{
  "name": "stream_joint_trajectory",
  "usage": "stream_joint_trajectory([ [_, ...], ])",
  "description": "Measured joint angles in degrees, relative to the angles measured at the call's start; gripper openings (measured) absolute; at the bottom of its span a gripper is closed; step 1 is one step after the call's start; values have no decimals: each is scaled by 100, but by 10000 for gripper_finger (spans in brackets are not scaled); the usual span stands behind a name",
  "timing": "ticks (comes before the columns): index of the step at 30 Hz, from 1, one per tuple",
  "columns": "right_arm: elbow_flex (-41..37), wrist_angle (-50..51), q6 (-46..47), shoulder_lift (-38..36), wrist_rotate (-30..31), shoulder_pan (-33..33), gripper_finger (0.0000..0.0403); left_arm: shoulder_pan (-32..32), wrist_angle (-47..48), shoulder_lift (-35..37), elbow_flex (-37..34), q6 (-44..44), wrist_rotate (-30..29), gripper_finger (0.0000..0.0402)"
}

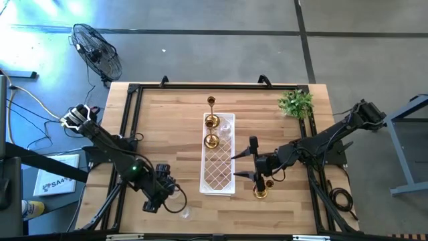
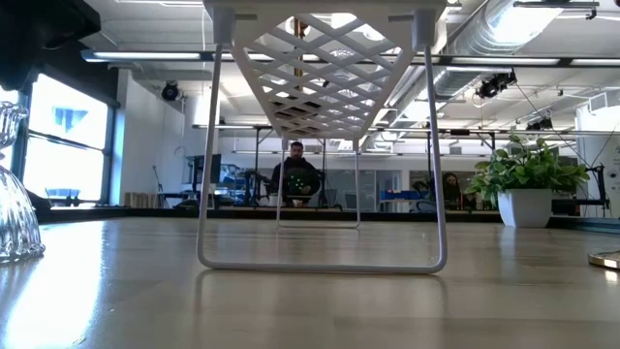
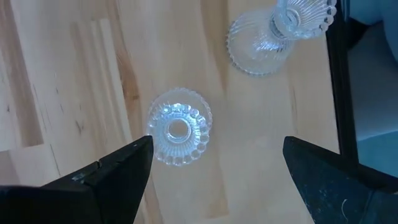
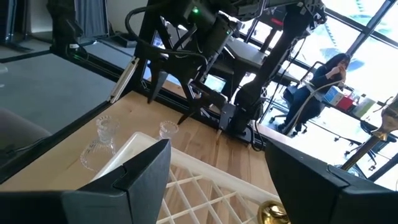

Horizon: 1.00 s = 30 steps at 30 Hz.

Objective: Pick & Place candle stick holders
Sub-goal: Put the top transparent candle holder on the shelf aligned with the other transparent candle holder

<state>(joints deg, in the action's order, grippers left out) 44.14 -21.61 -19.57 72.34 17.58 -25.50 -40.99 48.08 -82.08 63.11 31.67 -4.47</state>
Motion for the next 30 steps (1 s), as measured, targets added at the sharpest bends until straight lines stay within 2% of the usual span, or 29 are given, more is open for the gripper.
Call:
stream_joint_trajectory([
  [7,0,0,0,0,0,0,257,0,-19,0,0,-10,407,353],
  [17,0,1,17,0,0,0,257,-3,-169,-2,0,-85,300,353],
  [30,0,9,151,2,-188,2,257,-65,-302,-375,0,-141,365,353],
])
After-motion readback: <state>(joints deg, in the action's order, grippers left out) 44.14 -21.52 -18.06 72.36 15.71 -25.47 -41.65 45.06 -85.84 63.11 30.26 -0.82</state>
